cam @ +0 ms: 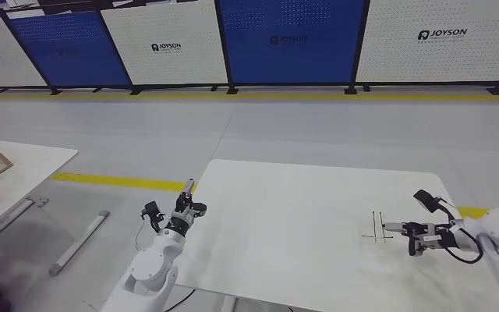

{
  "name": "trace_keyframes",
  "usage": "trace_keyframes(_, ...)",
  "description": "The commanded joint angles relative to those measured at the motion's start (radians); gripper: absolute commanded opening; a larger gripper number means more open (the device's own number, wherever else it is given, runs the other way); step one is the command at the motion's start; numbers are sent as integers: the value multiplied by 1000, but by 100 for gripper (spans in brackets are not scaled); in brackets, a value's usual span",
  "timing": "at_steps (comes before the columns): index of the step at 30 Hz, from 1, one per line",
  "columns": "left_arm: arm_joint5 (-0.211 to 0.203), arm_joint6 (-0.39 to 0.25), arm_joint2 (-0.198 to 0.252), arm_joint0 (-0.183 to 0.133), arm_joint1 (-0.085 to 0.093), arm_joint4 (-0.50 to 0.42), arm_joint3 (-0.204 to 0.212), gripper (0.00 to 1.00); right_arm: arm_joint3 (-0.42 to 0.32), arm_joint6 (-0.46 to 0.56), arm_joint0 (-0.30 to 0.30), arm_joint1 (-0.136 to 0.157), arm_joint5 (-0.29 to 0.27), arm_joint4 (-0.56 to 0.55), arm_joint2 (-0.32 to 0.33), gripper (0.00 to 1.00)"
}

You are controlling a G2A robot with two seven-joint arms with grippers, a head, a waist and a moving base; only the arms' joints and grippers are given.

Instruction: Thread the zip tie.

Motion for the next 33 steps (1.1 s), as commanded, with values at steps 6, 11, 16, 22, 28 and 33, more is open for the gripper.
trace_keyframes(6,0,0,0,0,0,0,0,100,32,-56,31,-18,53,10,-43,100)
trace_keyframes(11,0,0,0,0,0,0,0,100,41,-64,43,-21,79,-17,-60,100)
trace_keyframes(16,0,0,0,0,0,0,0,100,41,-64,43,-21,79,-17,-60,100)
trace_keyframes(22,0,0,0,0,0,0,0,100,32,-85,32,-19,87,-19,-55,100)
trace_keyframes(28,0,0,0,0,0,0,0,100,5,-68,26,-12,115,-47,-51,71)
trace_keyframes(33,0,0,0,0,0,0,0,100,0,-60,24,-9,145,-62,-54,54)
